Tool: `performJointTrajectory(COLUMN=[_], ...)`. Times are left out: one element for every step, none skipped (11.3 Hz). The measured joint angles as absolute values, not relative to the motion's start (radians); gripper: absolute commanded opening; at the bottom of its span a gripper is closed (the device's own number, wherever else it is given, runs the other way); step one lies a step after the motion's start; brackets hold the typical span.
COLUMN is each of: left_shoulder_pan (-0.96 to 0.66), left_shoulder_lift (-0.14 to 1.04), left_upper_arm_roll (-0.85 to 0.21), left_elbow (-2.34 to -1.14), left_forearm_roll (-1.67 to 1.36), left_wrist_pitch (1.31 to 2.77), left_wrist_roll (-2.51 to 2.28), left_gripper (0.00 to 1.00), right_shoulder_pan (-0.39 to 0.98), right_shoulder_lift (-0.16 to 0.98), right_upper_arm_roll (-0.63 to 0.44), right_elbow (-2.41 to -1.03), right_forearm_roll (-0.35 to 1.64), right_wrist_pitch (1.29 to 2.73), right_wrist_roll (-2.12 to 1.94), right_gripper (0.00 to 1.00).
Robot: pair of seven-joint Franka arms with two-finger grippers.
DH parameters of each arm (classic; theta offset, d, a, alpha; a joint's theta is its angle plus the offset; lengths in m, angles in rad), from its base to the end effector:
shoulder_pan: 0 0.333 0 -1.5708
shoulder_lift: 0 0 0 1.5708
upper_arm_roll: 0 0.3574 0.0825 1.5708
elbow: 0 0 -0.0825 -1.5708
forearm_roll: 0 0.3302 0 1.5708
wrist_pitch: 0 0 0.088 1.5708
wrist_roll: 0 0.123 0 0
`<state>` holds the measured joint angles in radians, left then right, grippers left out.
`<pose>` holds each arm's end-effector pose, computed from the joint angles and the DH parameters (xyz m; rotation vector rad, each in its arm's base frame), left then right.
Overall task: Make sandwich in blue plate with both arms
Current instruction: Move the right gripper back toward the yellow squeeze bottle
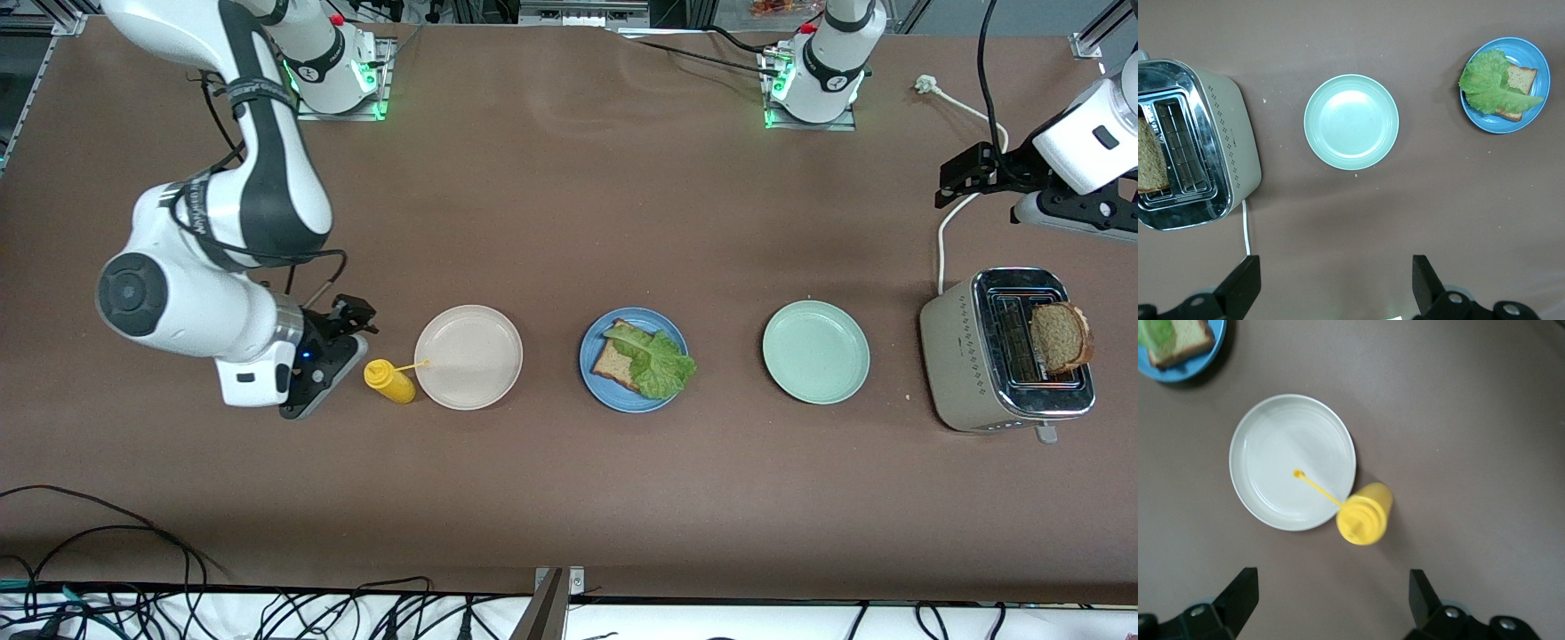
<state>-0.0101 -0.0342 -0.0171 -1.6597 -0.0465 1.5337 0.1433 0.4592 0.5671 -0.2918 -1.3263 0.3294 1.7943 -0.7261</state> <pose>0.4805 -0.0191 0.6269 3.0762 -0.2622 -0.1375 0.6503 0.1908 0.4444 -2.7042 -1.2167 0.0416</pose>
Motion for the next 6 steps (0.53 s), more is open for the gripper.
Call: performJointTrajectory(left_shoulder_pan=[-0.010,-0.010,-0.010,-0.010,-0.010,-0.010], left_shoulder_lift=[-0.034,-0.034,-0.034,-0.034,-0.034,-0.034], left_upper_arm_roll=[-0.017,-0.017,-0.017,-0.017,-0.017,-0.017], left_elbow=[-1.660,-1.660,-1.660,-1.660,-1.660,-1.660], left_forearm_roll=[-0.047,-0.047,-0.047,-0.047,-0.047,-0.047], left_wrist_pitch=[1.534,1.534,1.534,1.534,1.534,1.534], left_wrist_roll=[0.143,0.143,0.143,0.143,0.143,0.143], left_gripper=[1.00,1.00,1.00,1.00,1.00,1.00], right_shoulder_pan=[0.428,0.396,0.364,0.336,0.310,0.283], right_shoulder_lift=[0.567,0.567,0.567,0.567,0.567,0.567], right_upper_arm_roll=[-0.280,-0.264,-0.249,-0.237,-0.228,-0.220], right_elbow=[-1.327,-1.328,-1.328,-1.328,-1.329,-1.331], right_forearm_roll=[0.329,0.329,0.331,0.336,0.350,0.378], right_wrist_pitch=[1.794,1.787,1.779,1.774,1.763,1.751], right_wrist_roll=[-0.807,-0.877,-0.938,-1.001,-1.073,-1.158], right_gripper=[1.00,1.00,1.00,1.00,1.00,1.00])
